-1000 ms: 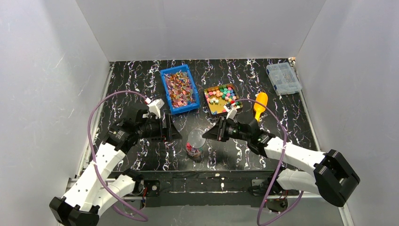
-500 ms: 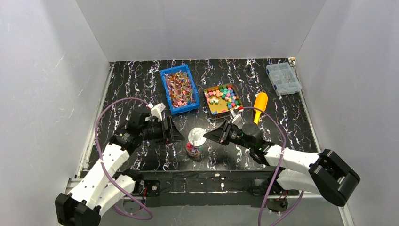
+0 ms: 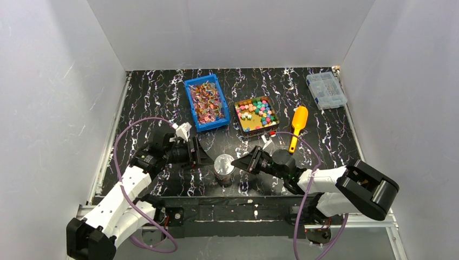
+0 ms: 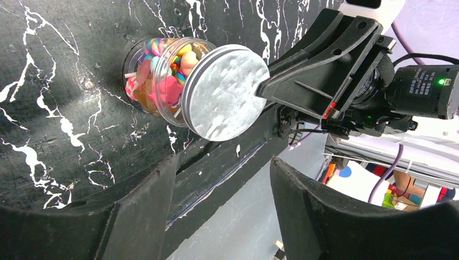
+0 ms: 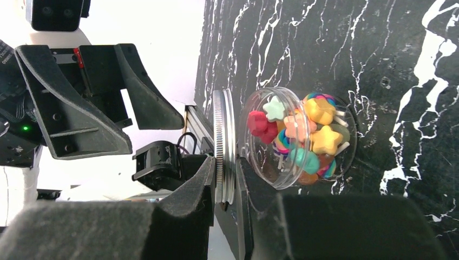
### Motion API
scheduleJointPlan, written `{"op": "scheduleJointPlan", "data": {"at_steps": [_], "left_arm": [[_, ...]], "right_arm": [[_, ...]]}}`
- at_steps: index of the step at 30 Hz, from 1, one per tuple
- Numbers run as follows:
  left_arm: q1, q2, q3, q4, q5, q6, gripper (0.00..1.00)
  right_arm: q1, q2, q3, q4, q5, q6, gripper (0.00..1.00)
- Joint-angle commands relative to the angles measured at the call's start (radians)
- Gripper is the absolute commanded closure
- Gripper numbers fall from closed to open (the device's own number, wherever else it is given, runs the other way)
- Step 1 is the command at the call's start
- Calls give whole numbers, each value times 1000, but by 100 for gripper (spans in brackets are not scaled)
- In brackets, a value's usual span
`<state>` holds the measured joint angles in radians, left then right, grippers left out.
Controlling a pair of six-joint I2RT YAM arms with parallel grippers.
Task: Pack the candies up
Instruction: Close the bottle lid on the packing bottle.
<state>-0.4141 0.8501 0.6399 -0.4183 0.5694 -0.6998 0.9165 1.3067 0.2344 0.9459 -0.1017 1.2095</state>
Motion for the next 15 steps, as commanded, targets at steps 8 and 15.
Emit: {"op": "scheduleJointPlan", "data": {"at_steps": [8,15], "left_arm": [[6,61,-48,80,48,-21,42],[6,100,-59,117,60,-26,44]], "right_arm": [[8,97,-20,202,49,54,91],[8,186,-20,301,20,91,91]]}}
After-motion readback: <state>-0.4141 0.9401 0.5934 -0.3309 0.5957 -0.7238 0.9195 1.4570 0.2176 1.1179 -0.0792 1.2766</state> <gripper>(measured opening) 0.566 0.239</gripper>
